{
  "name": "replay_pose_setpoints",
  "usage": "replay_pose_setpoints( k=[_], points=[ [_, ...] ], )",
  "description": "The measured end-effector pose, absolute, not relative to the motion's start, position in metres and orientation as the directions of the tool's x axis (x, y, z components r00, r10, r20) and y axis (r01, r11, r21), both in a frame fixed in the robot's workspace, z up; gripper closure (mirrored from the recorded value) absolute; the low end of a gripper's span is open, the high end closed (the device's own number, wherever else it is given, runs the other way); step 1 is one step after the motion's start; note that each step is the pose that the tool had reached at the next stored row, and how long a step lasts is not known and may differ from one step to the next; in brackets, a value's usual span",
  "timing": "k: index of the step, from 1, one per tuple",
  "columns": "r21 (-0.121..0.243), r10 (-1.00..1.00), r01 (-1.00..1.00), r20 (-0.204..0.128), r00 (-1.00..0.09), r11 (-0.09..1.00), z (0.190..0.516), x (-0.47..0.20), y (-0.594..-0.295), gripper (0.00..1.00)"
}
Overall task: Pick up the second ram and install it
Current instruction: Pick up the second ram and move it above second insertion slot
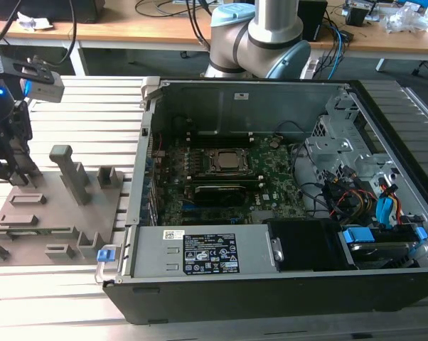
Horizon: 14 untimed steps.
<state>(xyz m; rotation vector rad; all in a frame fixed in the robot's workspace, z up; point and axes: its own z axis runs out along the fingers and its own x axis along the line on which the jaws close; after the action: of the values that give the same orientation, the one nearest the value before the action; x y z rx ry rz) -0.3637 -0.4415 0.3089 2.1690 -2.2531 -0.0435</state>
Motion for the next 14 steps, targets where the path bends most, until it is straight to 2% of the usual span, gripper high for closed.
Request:
replay_pose_setpoints(
  k=[7, 14],
  points=[
    [0.03, -0.999, -0.999, -0.009, -0.038, 0.038, 0.301, -0.364, -0.443, 0.64],
    [0.03, -0.999, -0.999, -0.009, -0.038, 0.038, 0.294, -0.372, -0.461, 0.64]
  ],
)
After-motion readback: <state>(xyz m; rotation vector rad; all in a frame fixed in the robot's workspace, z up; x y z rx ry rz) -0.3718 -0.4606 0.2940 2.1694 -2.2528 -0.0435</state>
